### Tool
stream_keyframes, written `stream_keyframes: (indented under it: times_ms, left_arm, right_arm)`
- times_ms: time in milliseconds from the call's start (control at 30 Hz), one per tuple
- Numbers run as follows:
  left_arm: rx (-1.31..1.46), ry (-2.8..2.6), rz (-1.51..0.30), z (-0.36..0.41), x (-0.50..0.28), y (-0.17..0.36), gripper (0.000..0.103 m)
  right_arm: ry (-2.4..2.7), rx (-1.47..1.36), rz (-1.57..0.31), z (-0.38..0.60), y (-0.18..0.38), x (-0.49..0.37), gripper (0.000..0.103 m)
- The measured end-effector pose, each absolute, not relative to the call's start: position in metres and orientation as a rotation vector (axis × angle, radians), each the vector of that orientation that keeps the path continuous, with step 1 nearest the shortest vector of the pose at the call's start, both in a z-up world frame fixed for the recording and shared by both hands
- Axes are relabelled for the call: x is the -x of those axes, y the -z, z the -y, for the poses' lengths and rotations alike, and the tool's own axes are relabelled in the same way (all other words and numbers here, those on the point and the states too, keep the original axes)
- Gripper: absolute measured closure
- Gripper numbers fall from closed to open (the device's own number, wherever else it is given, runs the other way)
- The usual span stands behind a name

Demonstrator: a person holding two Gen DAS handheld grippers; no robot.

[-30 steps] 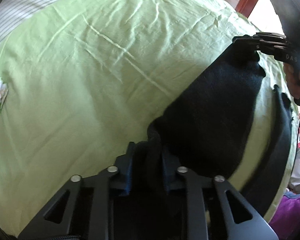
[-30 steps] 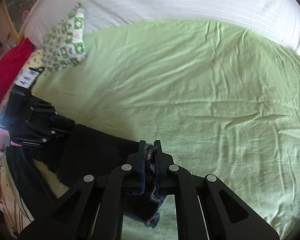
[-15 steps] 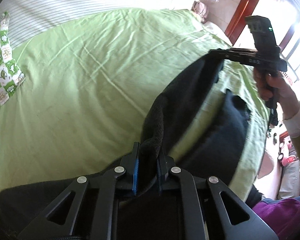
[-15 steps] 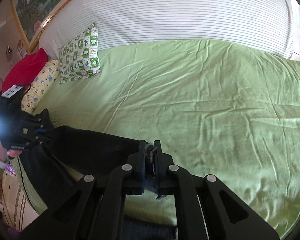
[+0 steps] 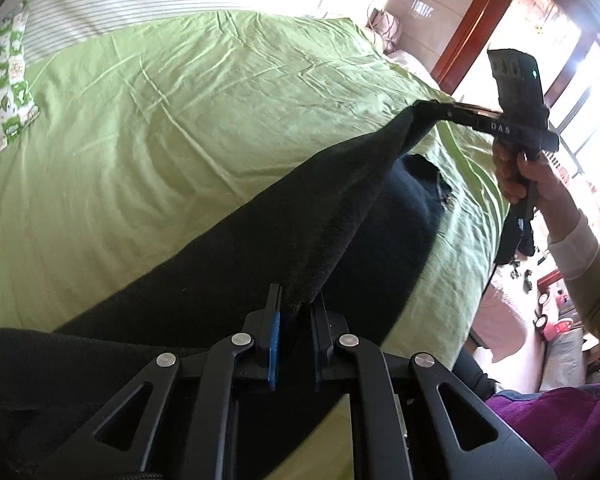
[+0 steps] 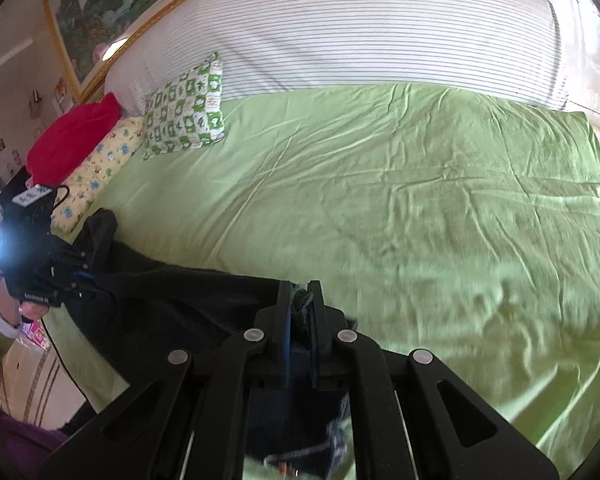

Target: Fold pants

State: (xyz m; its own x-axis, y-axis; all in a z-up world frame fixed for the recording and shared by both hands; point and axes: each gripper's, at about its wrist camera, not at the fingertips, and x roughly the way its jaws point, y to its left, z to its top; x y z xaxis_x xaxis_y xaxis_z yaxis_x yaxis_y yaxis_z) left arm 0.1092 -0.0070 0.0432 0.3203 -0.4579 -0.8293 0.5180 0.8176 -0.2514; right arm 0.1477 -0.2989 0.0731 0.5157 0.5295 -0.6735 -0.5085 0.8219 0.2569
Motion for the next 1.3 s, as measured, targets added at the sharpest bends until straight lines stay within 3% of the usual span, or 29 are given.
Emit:
stream_keyframes:
  times_ms: [267,633,667,733,833,1067,1300]
  left_arm:
    - [-0.08,0.677,-1.026,0.018,-0.081,-0.043,0.094]
    - [-0.092,0.664,-1.105,0.033,-0.063,0.014,0.091]
    - [-0.072,0.66,-1.108,0.032,-0.063,0.016,0.09]
    - [-0.039,0.658,-1.105,0.029,-0.062,0.016,0.074]
    - [-0.005,0.647,-1.096,0.025,-0.058,0.011,0.052]
    - [0.099,0.572,-1.047,-0.007,-0.041,-0.006,0.052]
    - [0.165,0.43,-0.995,-0.065,-0.034,-0.021,0.052]
  right_arm:
    - [-0.61,0.032,-0.778,0.311,-0.073,-0.107,0.095]
    - [-0.543,0.017,-0.911,0.319,-0.012,-0.092,0.095]
    - [-0.54,0.01,-0.916,0.32,-0.012,-0.091,0.091]
    - [-0.531,0.009,-0.933,0.319,-0.011,-0.088,0.084]
    - [-0.475,0.036,-0.95,0.319,-0.014,-0.08,0.05]
    - [-0.525,-0.029,-0.825,0.301,-0.055,-0.058,0.05]
    - [-0.71,-0.094,-0.827,0.225,-0.057,-0.068,0.05]
